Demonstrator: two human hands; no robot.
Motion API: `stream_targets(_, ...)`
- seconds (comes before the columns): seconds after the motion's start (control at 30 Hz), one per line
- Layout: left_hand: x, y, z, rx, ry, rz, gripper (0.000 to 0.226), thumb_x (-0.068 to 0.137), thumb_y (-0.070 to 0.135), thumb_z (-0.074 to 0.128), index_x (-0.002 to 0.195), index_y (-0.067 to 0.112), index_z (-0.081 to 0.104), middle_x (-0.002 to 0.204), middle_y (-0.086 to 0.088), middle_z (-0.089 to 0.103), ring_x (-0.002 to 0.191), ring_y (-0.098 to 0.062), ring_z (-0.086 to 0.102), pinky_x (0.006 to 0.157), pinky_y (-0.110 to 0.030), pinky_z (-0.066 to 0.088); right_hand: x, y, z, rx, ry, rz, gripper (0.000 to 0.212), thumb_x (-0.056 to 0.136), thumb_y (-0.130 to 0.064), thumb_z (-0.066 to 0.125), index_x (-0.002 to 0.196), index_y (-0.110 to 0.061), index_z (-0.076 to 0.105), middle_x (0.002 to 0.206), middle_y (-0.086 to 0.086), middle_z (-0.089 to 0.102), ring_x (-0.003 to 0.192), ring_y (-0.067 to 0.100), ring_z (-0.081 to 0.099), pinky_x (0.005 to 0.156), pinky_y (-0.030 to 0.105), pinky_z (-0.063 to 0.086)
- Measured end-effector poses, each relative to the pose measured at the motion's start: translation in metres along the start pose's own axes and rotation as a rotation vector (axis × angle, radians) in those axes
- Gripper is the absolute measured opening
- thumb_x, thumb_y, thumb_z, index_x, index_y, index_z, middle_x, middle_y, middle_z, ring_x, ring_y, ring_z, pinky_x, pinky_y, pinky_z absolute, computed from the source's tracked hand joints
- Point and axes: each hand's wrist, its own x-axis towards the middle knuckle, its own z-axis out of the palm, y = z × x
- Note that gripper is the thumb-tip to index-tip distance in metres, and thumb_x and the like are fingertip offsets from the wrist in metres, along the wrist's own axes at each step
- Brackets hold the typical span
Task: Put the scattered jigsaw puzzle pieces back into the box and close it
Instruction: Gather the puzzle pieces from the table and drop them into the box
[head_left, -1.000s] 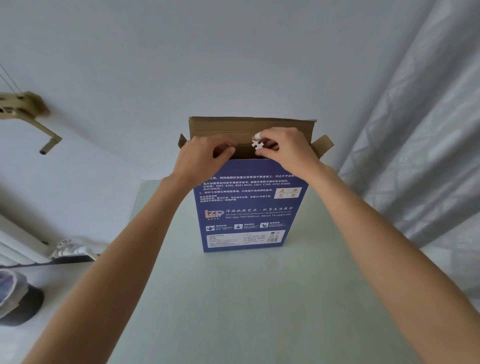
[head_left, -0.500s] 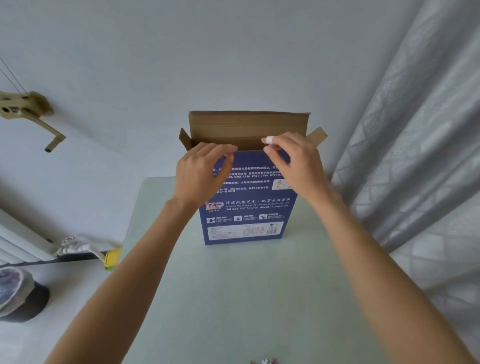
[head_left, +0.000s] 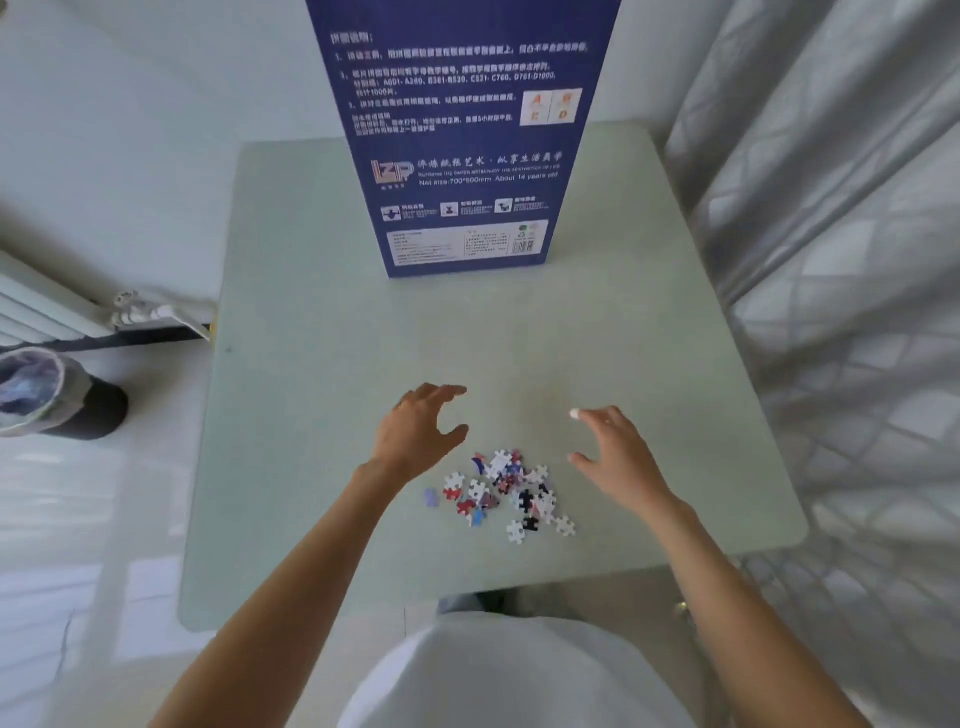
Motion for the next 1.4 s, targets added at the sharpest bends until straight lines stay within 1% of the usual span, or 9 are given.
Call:
stream_targets(0.1, -0.03, -0.008, 0.032, 0.055, -0.17, -0.11, 0.072, 0.08, 0.045, 0.067, 0.142, 0.033, 0.032, 0.139, -0.002, 0.04, 0.124, -0.022, 0.043, 0.095, -0.035, 0.044, -0.037, 0.019, 0.031, 0.028, -0.142, 0.174, 0.064, 0.08, -0.019, 0.068, 0.136, -0.018, 0.038, 0.118, 0.009, 0.044, 0.082, 0.018, 0.05, 0.074, 0.026, 0.038)
stream_targets(0.2, -0.058, -0.011, 0.061, 0.056, -0.233, -0.213, 0.088, 0.074, 0.05, 0.071, 0.145, 0.026, 0.024, 0.141, -0.006, 0.031, 0.125, -0.026, 0.037, 0.095, -0.035, 0.043, -0.064, 0.021, 0.059, 0.071, -0.151, 0.272, 0.064, 0.077, -0.013, 0.069, 0.133, -0.015, 0.037, 0.111, 0.01, 0.046, 0.084, 0.023, 0.053, 0.071, 0.026, 0.037)
stream_targets(0.37, -0.082, -0.005, 0.092, 0.018, -0.157, -0.259, 0.097, 0.067, 0.05, 0.077, 0.143, 0.017, 0.026, 0.135, -0.009, 0.029, 0.12, -0.027, 0.032, 0.101, -0.034, 0.035, -0.061, -0.025, 0.093, 0.191, -0.021, 0.162, 0.044, 0.081, 0.002, 0.055, 0.124, -0.004, 0.044, 0.108, 0.012, 0.048, 0.077, 0.02, 0.051, 0.067, 0.026, 0.042)
stream_targets(0.53, -0.088, -0.001, 0.107, -0.045, -0.053, -0.281, 0.094, 0.068, 0.045, 0.078, 0.141, 0.014, 0.029, 0.133, -0.012, 0.031, 0.117, -0.027, 0.032, 0.101, -0.031, 0.031, -0.034, -0.048, 0.099, 0.248, -0.042, -0.02, 0.048, 0.082, 0.0, 0.058, 0.127, -0.01, 0.047, 0.113, 0.007, 0.052, 0.096, 0.022, 0.054, 0.083, 0.032, 0.047)
stream_targets(0.63, -0.088, -0.001, 0.108, -0.053, -0.035, -0.29, 0.098, 0.064, 0.052, 0.078, 0.141, 0.016, 0.029, 0.131, -0.009, 0.032, 0.117, -0.025, 0.031, 0.101, -0.03, 0.032, -0.009, -0.029, 0.082, 0.015, -0.023, -0.103, 0.058, 0.08, -0.009, 0.067, 0.132, -0.013, 0.042, 0.127, 0.01, 0.042, 0.115, 0.027, 0.041, 0.092, 0.032, 0.041)
stream_targets(0.77, -0.085, 0.013, 0.116, 0.059, -0.046, -0.307, 0.112, 0.056, 0.067, 0.073, 0.142, 0.016, 0.023, 0.13, -0.006, 0.03, 0.117, -0.023, 0.031, 0.1, -0.03, 0.032, 0.018, -0.029, 0.07, -0.274, -0.221, -0.153, 0.082, 0.076, -0.015, 0.067, 0.144, -0.026, 0.023, 0.142, 0.009, 0.023, 0.123, 0.032, 0.027, 0.092, 0.044, 0.04)
stream_targets(0.93, -0.079, 0.018, 0.119, -0.055, -0.021, -0.261, 0.089, 0.065, 0.049, 0.077, 0.137, 0.02, 0.033, 0.129, -0.004, 0.037, 0.114, -0.021, 0.035, 0.094, -0.027, 0.034, 0.019, -0.045, 0.078, -0.342, -0.366, -0.339, 0.08, 0.074, -0.026, 0.071, 0.142, -0.026, 0.028, 0.133, 0.007, 0.028, 0.117, 0.03, 0.029, 0.087, 0.045, 0.044)
stream_targets(1.1, -0.079, 0.011, 0.115, -0.157, 0.021, -0.237, 0.063, 0.073, 0.033, 0.077, 0.127, 0.017, 0.049, 0.122, -0.003, 0.047, 0.109, -0.022, 0.044, 0.088, -0.025, 0.036, 0.006, -0.037, 0.087, -0.202, -0.289, -0.314, 0.065, 0.073, -0.018, 0.074, 0.13, -0.018, 0.041, 0.123, 0.007, 0.04, 0.109, 0.029, 0.039, 0.081, 0.041, 0.049)
stream_targets(1.4, -0.077, 0.014, 0.116, -0.229, 0.018, -0.292, 0.057, 0.071, 0.025, 0.079, 0.12, 0.012, 0.053, 0.112, -0.009, 0.056, 0.103, -0.026, 0.051, 0.083, -0.026, 0.036, 0.005, -0.04, 0.085, -0.143, -0.254, -0.304, 0.044, 0.077, -0.012, 0.069, 0.116, -0.01, 0.05, 0.112, 0.008, 0.05, 0.101, 0.027, 0.05, 0.077, 0.035, 0.045)
